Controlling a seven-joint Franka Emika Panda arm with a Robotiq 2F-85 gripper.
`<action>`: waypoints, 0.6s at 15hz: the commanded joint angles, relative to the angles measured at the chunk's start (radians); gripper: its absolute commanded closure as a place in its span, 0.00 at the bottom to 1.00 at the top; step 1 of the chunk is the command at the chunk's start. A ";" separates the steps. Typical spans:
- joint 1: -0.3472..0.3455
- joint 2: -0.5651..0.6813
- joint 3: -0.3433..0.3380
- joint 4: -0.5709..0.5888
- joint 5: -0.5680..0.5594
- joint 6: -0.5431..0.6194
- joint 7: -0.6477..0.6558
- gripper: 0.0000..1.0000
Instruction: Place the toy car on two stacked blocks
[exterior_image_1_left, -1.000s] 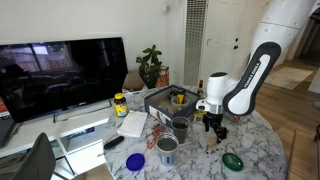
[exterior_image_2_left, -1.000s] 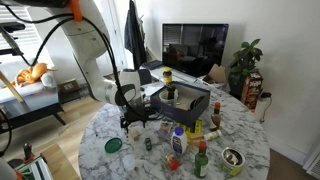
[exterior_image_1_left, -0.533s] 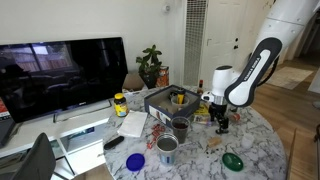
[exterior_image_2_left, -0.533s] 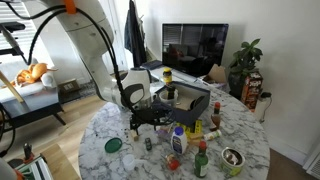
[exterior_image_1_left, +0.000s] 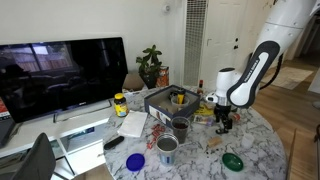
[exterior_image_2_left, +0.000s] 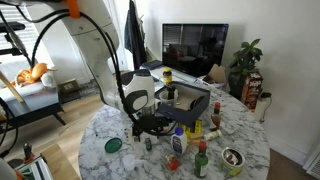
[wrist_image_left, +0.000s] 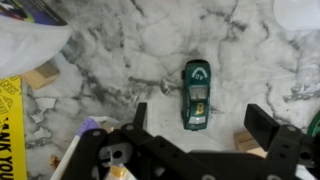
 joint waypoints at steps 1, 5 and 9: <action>-0.028 0.028 0.023 -0.004 0.016 0.008 -0.001 0.12; -0.040 0.053 0.036 0.004 0.015 0.016 -0.008 0.22; -0.044 0.051 0.044 0.000 0.013 0.014 -0.006 0.60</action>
